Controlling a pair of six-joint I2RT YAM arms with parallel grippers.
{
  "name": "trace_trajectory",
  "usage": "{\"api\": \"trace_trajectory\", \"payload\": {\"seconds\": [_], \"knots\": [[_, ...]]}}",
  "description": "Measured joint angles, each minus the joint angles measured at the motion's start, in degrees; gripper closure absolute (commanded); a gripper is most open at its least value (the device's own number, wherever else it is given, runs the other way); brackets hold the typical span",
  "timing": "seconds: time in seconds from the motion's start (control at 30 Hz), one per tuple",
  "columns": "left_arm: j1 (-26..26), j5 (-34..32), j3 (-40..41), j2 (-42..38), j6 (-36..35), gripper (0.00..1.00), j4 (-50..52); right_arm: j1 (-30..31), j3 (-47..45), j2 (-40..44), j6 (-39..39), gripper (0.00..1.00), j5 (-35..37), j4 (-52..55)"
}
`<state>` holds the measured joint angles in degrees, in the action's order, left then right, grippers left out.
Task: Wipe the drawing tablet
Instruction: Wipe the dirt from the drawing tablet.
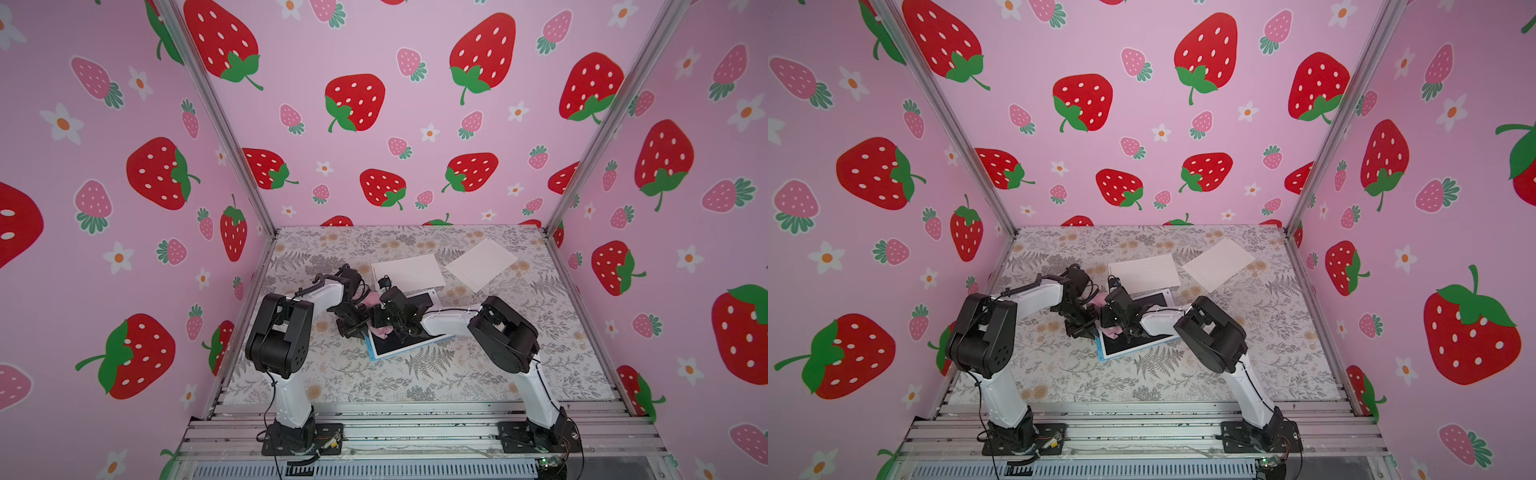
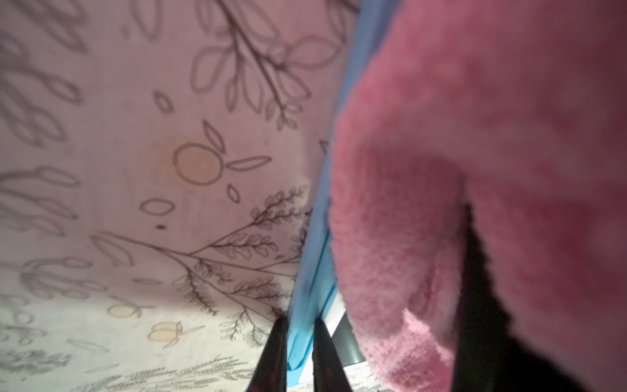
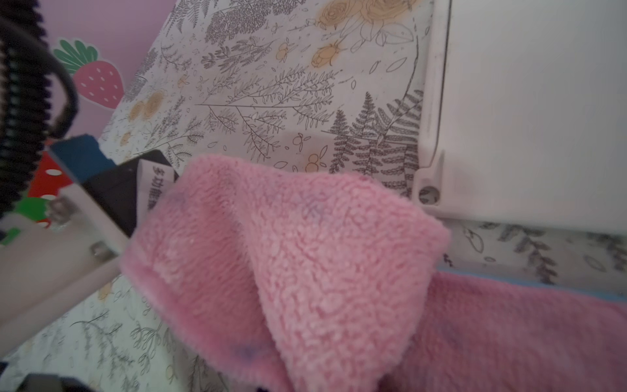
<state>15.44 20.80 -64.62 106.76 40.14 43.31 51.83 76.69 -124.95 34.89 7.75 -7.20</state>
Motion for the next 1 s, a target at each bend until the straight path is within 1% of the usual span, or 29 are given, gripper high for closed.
{"api": "trace_trajectory", "payload": {"seconds": [0.07, 0.17, 0.27, 0.37, 0.43, 0.5, 0.57, 0.67, 0.77, 0.83, 0.9, 0.97, 1.0], "knots": [[0.0, 0.02, 0.0, 0.0, 0.17, 0.86, 0.0, -2.36, -1.33, 1.01, -0.22, 1.0, -1.29, -0.68], [0.0, 0.02, 0.02, -0.02, 0.26, 0.86, -0.04, -3.3, 1.38, 0.52, -1.16, 1.0, -2.64, 0.94], [0.0, 0.11, 0.02, 0.0, 0.28, 0.86, -0.15, 0.09, 7.58, -2.01, -1.68, 1.0, -2.62, 2.75], [0.0, 0.07, 0.02, 0.0, 0.28, 0.86, 0.02, 1.86, 8.39, -3.78, -0.68, 1.0, -2.34, 3.26], [-0.13, 0.24, 0.02, -0.04, 0.37, 0.86, -0.22, 1.25, 6.32, -3.28, 0.22, 1.0, -1.64, 2.58], [-0.11, 0.24, 0.04, 0.0, 0.44, 0.86, -0.2, -1.22, 1.6, -1.46, 1.18, 1.0, -2.23, -0.15], [-0.11, 0.26, 0.04, 0.04, 0.5, 0.86, -0.17, -3.56, -4.44, 2.45, 1.18, 1.0, -2.16, -2.27], [-0.11, 0.28, 0.04, 0.04, 0.7, 0.86, -0.2, -5.05, -10.6, 7.37, 0.13, 1.0, -1.73, -2.6], [-0.11, 0.28, 0.46, -0.24, 0.9, 0.86, -0.57, -1.75, -10.73, 7.91, -1.18, 1.0, -0.11, -2.62], [-0.11, 0.31, 0.57, -0.28, 0.94, 0.86, -0.7, 2.99, -9.31, 6.73, -1.79, 1.0, 0.46, -2.51], [-0.11, 0.33, 0.57, -0.28, 0.92, 0.86, -0.7, 5.99, -9.73, 6.25, -1.77, 1.0, 0.92, -3.08], [-0.11, 0.31, 0.57, -0.31, 0.92, 0.86, -0.72, 6.45, -12.83, 7.34, -1.49, 1.0, 0.87, -4.87], [-0.11, 0.31, 0.57, -0.31, 0.94, 0.86, -0.72, 4.96, -15.39, 8.57, -1.25, 1.0, 0.35, -6.43]]}}
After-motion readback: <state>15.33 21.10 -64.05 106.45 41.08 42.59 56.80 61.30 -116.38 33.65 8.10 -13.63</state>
